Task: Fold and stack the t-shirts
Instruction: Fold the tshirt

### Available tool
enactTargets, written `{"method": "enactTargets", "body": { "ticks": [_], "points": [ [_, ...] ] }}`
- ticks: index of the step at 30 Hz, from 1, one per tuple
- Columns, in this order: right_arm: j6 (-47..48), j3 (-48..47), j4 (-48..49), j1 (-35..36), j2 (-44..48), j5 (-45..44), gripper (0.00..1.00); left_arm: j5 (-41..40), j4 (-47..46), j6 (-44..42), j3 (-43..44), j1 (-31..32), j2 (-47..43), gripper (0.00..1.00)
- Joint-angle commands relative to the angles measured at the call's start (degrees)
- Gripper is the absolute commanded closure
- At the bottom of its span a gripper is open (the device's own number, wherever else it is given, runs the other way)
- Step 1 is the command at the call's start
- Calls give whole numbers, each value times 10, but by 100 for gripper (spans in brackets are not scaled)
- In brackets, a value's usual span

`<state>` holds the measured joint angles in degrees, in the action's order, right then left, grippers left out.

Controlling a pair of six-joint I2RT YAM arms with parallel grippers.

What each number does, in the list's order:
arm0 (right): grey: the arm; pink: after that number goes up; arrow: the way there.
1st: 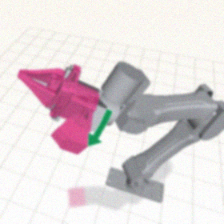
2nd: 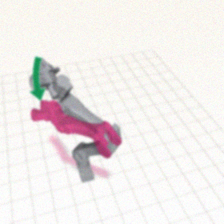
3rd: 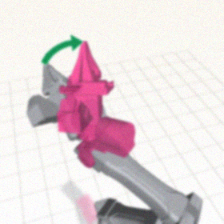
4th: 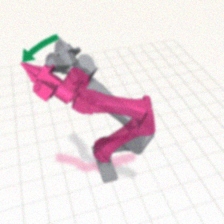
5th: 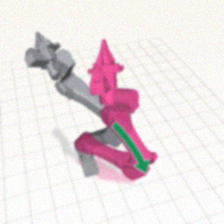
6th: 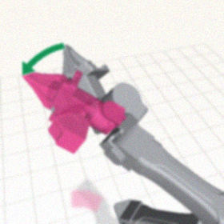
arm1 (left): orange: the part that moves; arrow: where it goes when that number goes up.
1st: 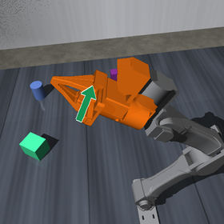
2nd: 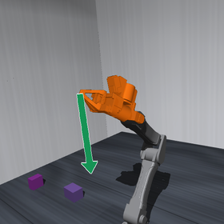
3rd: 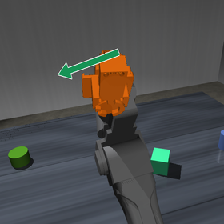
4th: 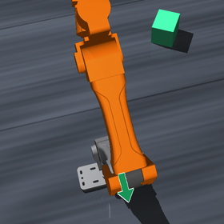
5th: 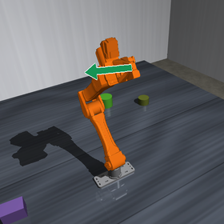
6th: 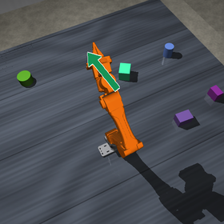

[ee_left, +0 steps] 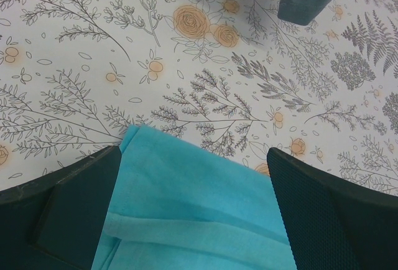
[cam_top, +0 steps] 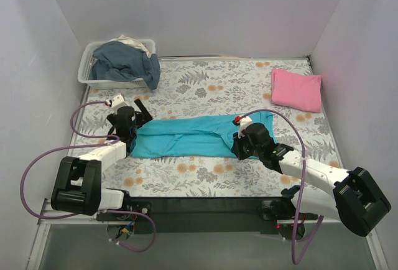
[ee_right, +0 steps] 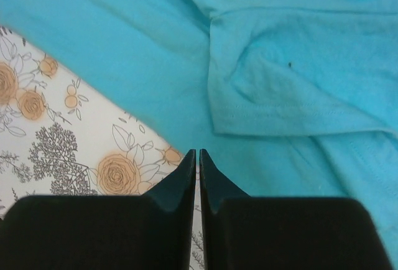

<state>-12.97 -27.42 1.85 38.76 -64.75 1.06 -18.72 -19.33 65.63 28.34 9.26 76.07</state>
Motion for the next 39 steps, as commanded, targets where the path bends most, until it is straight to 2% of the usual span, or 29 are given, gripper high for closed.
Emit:
{"method": "enactTargets", "body": {
  "ticks": [1, 8, 15, 21, 29, 33, 39],
  "points": [
    [-21, 14, -4, 16, 16, -22, 99, 1, -2, -2, 7, 1, -7, 2],
    [-26, 7, -2, 36, 13, -20, 99, 4, -1, -4, 13, 2, 7, 2],
    [12, -92, 31, 36, -44, -27, 77, 6, -6, -16, 29, 1, 27, 2],
    [44, -172, 73, 36, -152, 8, 68, 15, -20, -22, 34, 1, 47, 2],
    [76, -291, 96, 36, -299, -24, 66, 18, -23, -28, 58, 11, 83, 2],
    [73, -317, 102, 36, -358, -17, 66, 23, -22, -29, 58, 21, 76, 2],
    [65, -319, 108, 36, -397, -15, 66, 22, -17, -30, 55, 25, 61, 2]
  ]
}}
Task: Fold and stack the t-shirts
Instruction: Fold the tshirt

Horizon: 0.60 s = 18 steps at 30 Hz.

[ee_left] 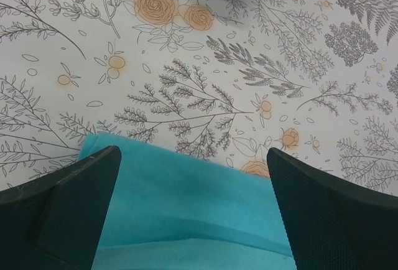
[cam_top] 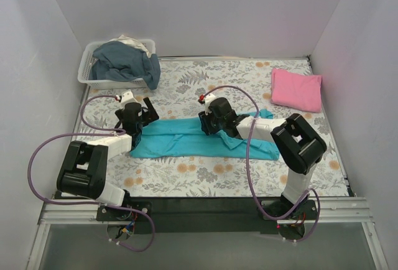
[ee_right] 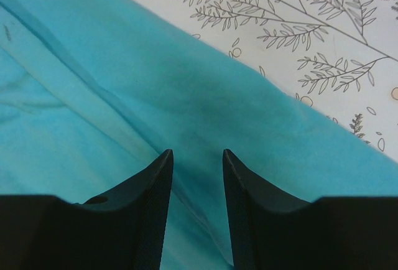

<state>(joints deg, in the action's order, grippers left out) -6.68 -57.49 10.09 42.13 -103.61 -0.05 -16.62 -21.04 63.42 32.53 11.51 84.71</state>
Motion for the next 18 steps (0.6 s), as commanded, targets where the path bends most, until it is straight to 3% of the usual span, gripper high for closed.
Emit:
{"method": "enactTargets", "body": {
  "ticks": [1, 18],
  "points": [
    [1, -16, 26, 2, -7, -4, 66, 1, 1, -8, 12, 3, -26, 2],
    [-24, 92, 34, 41, 60, 19, 66, -4, 1, -2, 13, 20, -12, 2]
  ]
}}
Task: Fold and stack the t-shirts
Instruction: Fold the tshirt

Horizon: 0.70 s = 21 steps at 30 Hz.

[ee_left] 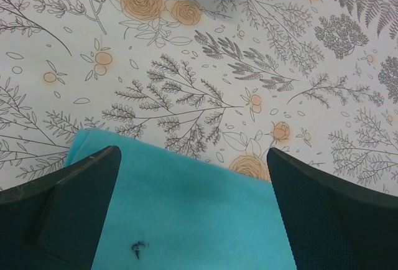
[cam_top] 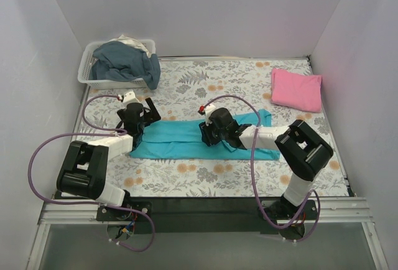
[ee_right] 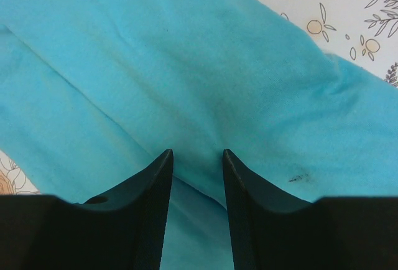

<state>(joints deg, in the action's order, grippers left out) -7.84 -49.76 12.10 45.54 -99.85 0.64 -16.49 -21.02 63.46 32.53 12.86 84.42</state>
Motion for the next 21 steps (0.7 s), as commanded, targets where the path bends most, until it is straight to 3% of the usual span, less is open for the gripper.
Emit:
{"method": "enactTargets", "body": {
  "ticks": [1, 8, 14, 21],
  "points": [
    [-14, 19, 14, 10, 25, 11, 66, -6, 1, -4, 13, 8, -9, 2],
    [-12, 19, 13, 11, 53, -4, 66, -29, 11, 22, -12, 42, -35, 2],
    [-2, 23, -8, 10, 129, -69, 65, -29, -4, 40, -23, 95, -69, 2],
    [-7, 78, -62, -18, 228, -149, 62, -22, -11, 37, 11, 166, -16, 2]
  ]
}}
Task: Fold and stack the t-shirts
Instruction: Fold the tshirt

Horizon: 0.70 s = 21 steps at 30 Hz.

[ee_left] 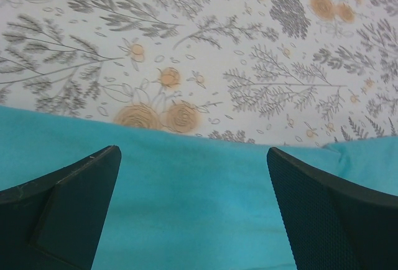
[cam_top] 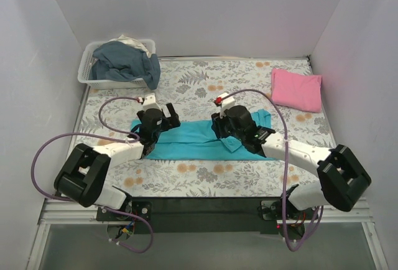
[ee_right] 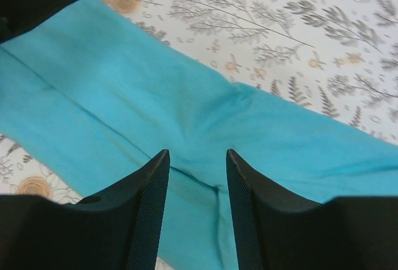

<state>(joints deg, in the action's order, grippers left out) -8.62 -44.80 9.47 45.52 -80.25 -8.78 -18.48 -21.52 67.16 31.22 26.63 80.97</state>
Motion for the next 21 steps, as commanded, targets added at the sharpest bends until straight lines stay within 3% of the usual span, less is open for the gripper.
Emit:
{"method": "enactTargets", "body": {
  "ticks": [1, 8, 16, 21],
  "points": [
    [-3, 38, -42, -24, 42, -69, 61, -2, -12, -4, 27, 37, 27, 2],
    [-28, 117, -94, -95, 150, -72, 60, 8, -21, -3, 41, 77, 71, 2],
    [-61, 147, -125, -119, 164, -32, 59, 20, -20, -4, 43, 81, 74, 2],
    [-65, 161, -128, -121, 186, -44, 58, 20, -34, -3, 60, 147, 61, 3]
  ]
}}
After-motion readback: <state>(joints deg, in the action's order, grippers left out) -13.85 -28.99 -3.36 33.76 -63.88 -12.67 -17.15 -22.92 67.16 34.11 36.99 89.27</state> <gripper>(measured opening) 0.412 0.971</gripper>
